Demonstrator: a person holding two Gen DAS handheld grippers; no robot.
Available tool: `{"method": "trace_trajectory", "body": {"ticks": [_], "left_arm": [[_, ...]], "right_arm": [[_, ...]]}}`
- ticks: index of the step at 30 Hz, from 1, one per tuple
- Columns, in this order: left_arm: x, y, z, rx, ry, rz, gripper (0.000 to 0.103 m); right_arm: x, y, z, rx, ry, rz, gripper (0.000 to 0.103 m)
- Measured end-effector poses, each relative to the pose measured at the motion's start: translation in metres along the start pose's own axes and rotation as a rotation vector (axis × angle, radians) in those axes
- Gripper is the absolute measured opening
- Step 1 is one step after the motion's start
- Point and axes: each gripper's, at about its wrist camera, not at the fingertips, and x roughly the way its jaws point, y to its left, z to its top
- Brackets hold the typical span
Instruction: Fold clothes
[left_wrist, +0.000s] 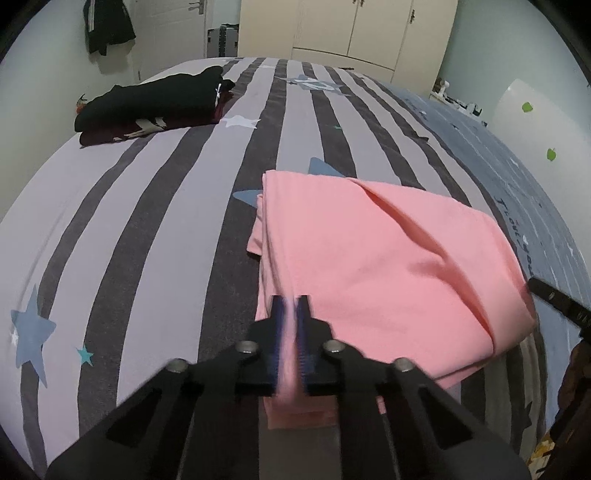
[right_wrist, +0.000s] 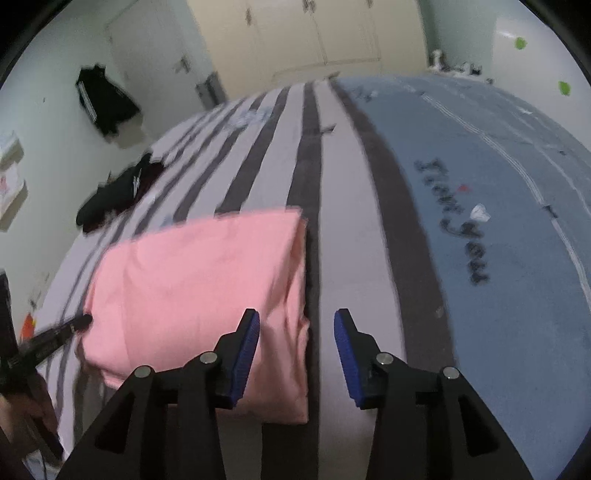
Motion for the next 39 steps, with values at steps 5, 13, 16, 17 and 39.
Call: {"method": "trace_trajectory", "body": {"ticks": [5, 13, 16, 17, 39], "left_arm": [[-0.004, 0.008, 0.0, -0.029, 0.008, -0.017, 0.002], [-0.014, 0.018, 0.0, 0.016, 0.013, 0.006, 0.001], [-0.012, 0.028, 0.002, -0.012, 0.026, -0.035, 0.001], [-0.015, 0.028, 0.004, -0.026, 0.015, -0.052, 0.002], [-0.017, 0.007, -0.044, 0.007, 0.055, -0.081, 0.013]], "right_arm": [[0.014, 0.0, -0.003, -0.011, 0.018, -0.01, 0.017], [0.015, -0.016, 0.005, -0.022, 0.008, -0.117, 0.0], [0.012, -0.045, 0.006, 0.09, 0.001, -0.117, 0.0], [0.009, -0.046, 0.007, 0.103, -0.01, -0.1, 0.0], [0.001, 0.018, -0.032, -0.026, 0.067, -0.013, 0.02]]}}
